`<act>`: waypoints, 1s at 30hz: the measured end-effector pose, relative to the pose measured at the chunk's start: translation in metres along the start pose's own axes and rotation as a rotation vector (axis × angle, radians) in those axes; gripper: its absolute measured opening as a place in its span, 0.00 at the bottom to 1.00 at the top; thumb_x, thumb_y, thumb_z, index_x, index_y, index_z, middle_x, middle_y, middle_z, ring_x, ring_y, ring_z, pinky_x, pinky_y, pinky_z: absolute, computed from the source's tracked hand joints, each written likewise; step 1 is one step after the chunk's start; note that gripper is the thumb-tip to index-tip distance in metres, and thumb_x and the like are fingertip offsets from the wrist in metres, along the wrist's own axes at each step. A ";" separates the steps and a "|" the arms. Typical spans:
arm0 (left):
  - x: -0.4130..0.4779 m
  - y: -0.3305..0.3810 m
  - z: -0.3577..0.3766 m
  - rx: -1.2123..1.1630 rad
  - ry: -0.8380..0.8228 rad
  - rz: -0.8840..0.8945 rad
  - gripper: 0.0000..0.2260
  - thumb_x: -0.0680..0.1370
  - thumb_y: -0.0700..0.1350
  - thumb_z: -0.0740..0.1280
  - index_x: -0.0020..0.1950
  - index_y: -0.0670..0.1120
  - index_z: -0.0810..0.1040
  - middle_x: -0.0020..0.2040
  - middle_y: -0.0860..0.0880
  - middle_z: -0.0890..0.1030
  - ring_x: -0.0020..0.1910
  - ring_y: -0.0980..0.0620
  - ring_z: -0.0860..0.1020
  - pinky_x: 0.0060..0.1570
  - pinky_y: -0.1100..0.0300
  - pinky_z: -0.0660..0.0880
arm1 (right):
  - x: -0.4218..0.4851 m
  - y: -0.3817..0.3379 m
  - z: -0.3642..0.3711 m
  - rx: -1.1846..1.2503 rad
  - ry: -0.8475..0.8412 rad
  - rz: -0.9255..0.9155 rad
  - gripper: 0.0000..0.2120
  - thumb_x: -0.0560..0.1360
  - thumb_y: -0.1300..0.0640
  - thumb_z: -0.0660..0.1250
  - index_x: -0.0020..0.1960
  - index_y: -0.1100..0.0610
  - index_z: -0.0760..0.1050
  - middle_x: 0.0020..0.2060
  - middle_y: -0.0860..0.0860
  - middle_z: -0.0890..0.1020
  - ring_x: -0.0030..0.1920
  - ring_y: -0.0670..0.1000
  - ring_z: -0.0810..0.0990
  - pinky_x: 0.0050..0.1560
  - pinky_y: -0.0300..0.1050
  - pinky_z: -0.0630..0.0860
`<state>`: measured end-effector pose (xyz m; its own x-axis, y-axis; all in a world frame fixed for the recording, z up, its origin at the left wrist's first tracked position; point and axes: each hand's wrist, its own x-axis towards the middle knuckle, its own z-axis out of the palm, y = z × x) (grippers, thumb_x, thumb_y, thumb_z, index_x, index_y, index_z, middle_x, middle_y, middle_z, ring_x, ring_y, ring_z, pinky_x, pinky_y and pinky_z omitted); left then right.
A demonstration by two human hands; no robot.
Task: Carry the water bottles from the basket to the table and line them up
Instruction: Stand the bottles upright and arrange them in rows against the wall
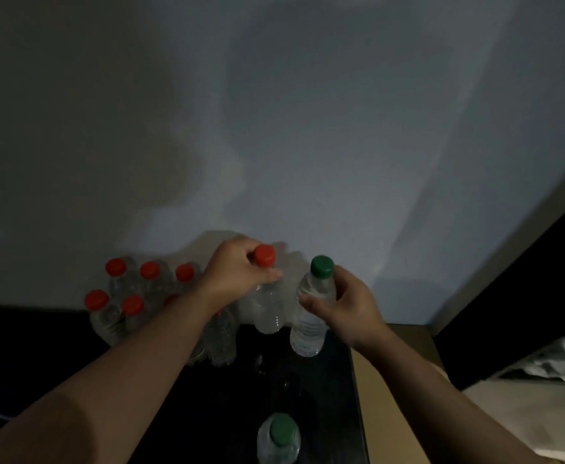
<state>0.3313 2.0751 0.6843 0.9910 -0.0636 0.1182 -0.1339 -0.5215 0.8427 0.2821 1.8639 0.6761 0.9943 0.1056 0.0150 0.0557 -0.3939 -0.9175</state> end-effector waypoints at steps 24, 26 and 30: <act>0.044 -0.068 0.011 0.722 -0.241 0.052 0.20 0.60 0.59 0.79 0.45 0.50 0.80 0.44 0.52 0.80 0.45 0.50 0.78 0.45 0.54 0.77 | 0.060 0.110 0.090 -0.045 -0.015 0.159 0.28 0.64 0.46 0.76 0.61 0.44 0.70 0.56 0.46 0.79 0.56 0.46 0.78 0.57 0.46 0.76; 0.046 -0.068 0.011 0.731 -0.258 0.048 0.20 0.61 0.58 0.79 0.45 0.49 0.79 0.44 0.52 0.80 0.45 0.50 0.77 0.45 0.54 0.76 | 0.059 0.121 0.096 -0.122 -0.024 0.249 0.28 0.63 0.43 0.74 0.60 0.49 0.71 0.55 0.49 0.78 0.53 0.49 0.79 0.54 0.48 0.78; 0.047 -0.066 0.012 0.760 -0.266 0.054 0.20 0.61 0.57 0.79 0.45 0.48 0.78 0.44 0.52 0.78 0.45 0.50 0.76 0.43 0.55 0.73 | 0.052 0.136 0.108 -0.179 -0.101 0.406 0.22 0.72 0.48 0.71 0.62 0.55 0.71 0.51 0.49 0.79 0.52 0.51 0.79 0.47 0.39 0.72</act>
<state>0.3863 2.0964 0.6278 0.9647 -0.2560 -0.0611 -0.2347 -0.9418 0.2406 0.3315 1.9143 0.5097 0.9255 -0.0048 -0.3787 -0.3129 -0.5729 -0.7575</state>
